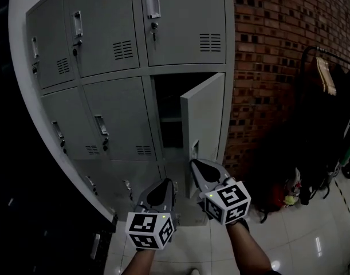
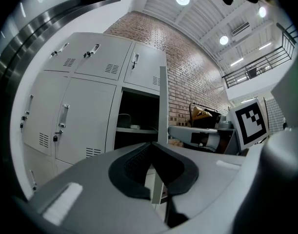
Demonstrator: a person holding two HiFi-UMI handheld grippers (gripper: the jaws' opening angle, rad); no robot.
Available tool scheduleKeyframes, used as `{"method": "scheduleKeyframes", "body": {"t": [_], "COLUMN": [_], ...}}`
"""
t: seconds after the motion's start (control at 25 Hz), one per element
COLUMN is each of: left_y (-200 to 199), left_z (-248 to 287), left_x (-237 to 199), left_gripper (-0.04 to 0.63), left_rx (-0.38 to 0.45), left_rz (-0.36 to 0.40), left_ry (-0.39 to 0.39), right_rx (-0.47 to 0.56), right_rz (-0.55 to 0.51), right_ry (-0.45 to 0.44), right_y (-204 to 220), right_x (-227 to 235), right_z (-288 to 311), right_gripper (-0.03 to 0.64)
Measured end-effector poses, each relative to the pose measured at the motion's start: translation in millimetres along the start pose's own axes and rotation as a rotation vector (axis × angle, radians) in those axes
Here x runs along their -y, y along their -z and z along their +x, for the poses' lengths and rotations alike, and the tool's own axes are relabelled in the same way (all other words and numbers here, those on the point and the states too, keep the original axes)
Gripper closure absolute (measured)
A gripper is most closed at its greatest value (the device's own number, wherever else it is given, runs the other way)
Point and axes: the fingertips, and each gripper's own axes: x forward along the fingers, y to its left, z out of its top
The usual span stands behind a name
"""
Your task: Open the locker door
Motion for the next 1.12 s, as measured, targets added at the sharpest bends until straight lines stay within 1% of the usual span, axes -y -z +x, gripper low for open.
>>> {"method": "scheduleKeyframes", "body": {"t": [0.32,0.6,0.76,0.96,1.12], "left_y": [10,14,15,14,18], "left_z": [-25,-45,-55,-67,-75], "left_x": [19,31,28,28,29], "left_gripper": [0.589,0.589,0.589,0.589,0.589], "left_rx": [-0.012,-0.013,-0.016,-0.013,-0.018], "left_rz": [-0.023,-0.019,-0.022,-0.023,-0.038], "left_ry": [0.032,0.051,0.041,0.040,0.043], "right_rx": [-0.011,-0.028,-0.008,-0.025,-0.035], "right_rz": [0.004,0.000,-0.011,0.000,0.000], "right_ry": [0.078,0.154,0.150,0.151,0.148], "right_y": [4,6,-2,4,6], "right_x": [-8,4,-7,-19,-32], "right_z": [-39,-58,-64,-71,-79], "right_gripper": [0.615,0.615,0.617,0.615,0.615]}}
